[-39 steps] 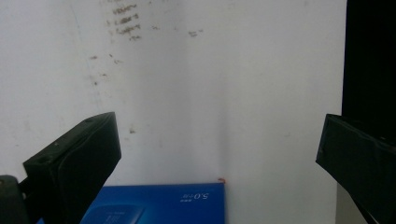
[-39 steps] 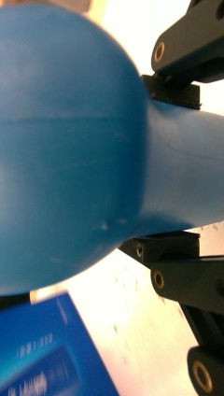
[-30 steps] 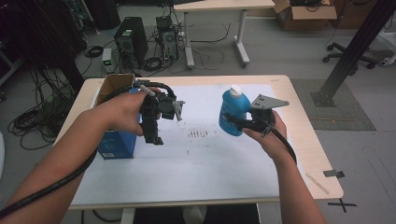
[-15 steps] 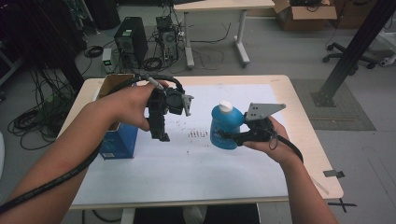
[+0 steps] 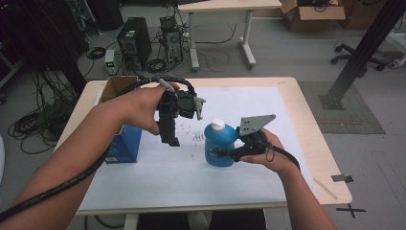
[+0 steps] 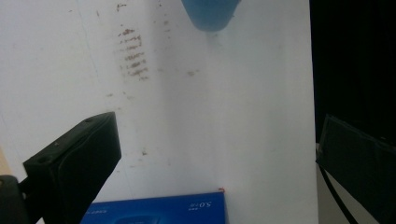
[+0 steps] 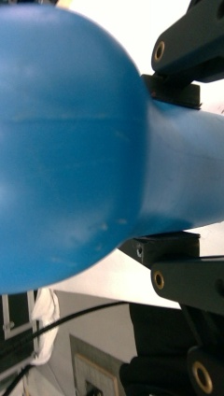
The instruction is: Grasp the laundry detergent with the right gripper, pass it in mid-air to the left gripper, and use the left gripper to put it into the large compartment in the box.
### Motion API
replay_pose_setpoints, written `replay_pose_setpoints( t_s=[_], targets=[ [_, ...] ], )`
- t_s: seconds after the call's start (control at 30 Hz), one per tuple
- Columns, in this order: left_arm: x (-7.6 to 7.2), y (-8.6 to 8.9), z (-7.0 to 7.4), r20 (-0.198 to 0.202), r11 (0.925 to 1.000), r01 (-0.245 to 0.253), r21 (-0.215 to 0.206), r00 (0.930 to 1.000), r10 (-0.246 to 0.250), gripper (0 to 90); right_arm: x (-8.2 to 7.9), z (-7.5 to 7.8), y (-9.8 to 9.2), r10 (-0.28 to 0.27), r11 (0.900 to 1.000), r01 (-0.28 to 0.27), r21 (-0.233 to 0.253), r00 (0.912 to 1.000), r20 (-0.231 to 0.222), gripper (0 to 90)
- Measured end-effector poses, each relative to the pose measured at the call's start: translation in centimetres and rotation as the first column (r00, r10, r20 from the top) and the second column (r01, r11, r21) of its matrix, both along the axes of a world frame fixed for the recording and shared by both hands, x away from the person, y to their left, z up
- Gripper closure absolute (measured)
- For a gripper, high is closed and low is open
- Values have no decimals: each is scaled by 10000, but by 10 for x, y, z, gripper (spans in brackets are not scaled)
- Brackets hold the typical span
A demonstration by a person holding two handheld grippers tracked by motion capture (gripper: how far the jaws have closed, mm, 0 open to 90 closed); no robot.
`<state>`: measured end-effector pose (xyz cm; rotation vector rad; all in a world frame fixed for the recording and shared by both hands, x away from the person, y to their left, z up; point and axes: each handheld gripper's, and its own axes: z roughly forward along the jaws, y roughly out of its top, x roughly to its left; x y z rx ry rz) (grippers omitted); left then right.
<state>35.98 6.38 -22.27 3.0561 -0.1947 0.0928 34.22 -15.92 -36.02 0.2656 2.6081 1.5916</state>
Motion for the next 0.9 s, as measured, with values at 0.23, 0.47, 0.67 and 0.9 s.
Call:
replay_pose_setpoints(
  t_s=[0.23, 0.47, 0.67, 0.9],
  targets=[
    [1, -5, -3, -120, 10000, 28, 2, 9999, -28, 2, -2, -9, 20, 425, 9990, -425, 168, 9991, -8, 453],
    [1, -9, -5, -166, 9999, 116, -10, 9998, -116, 2, -2, -12, 36, 664, 9971, -664, 371, 9978, 4, 452],
    [0, -9, -5, -218, 9999, 118, -7, 9997, -118, 2, -2, -13, 51, 800, 9961, -799, 363, 9968, -1, 452],
    [-1, -9, -8, -257, 9999, 126, 59, 9996, -124, 2, 2, -15, 65, 833, 9956, -832, 431, 9965, -3, 452]
  ],
)
